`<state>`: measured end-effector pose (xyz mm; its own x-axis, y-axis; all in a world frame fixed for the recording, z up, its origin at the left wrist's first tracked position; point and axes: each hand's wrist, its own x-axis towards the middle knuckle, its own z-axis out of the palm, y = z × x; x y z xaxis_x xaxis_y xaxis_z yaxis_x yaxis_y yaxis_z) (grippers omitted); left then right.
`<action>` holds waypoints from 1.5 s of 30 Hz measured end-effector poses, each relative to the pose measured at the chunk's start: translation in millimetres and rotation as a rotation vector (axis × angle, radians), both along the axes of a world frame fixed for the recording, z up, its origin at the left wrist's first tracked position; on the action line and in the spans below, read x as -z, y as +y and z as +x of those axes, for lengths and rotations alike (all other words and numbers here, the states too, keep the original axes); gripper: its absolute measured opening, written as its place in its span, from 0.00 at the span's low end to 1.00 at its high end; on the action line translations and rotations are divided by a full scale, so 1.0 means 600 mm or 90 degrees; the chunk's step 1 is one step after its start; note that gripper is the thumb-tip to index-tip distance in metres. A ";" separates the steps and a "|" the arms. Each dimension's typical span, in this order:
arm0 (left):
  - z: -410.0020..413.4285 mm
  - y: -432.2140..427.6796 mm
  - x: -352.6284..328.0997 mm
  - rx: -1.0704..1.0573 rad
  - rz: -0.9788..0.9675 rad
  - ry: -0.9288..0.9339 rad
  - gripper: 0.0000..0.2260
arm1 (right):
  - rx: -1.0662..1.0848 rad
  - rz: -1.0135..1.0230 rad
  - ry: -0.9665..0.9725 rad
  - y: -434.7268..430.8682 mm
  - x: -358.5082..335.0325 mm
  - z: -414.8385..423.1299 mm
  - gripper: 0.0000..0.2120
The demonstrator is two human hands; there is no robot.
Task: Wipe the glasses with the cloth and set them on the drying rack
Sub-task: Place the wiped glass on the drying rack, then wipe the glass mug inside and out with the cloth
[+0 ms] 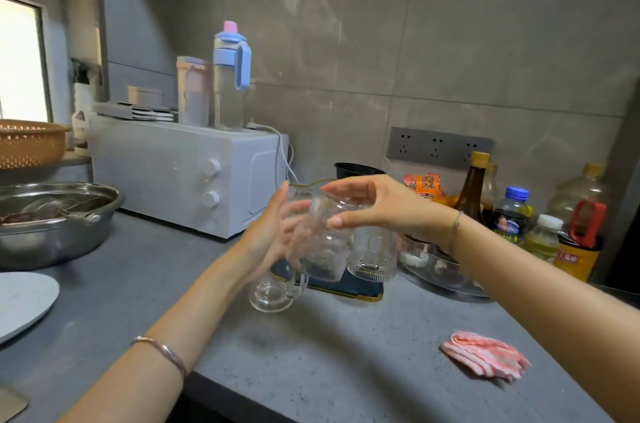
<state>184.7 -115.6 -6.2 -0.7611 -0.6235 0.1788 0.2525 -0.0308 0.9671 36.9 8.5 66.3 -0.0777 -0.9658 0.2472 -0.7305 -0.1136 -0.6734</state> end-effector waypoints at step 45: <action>-0.013 -0.092 0.153 -0.342 -0.281 -0.136 0.51 | 0.149 0.053 0.275 -0.136 0.096 -0.097 0.38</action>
<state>177.1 -170.5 -98.3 -0.4160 -0.8253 0.3818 -0.0735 0.4490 0.8905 -21.2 -73.3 8.5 -0.2019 -0.9528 0.2269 -0.9441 0.1277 -0.3040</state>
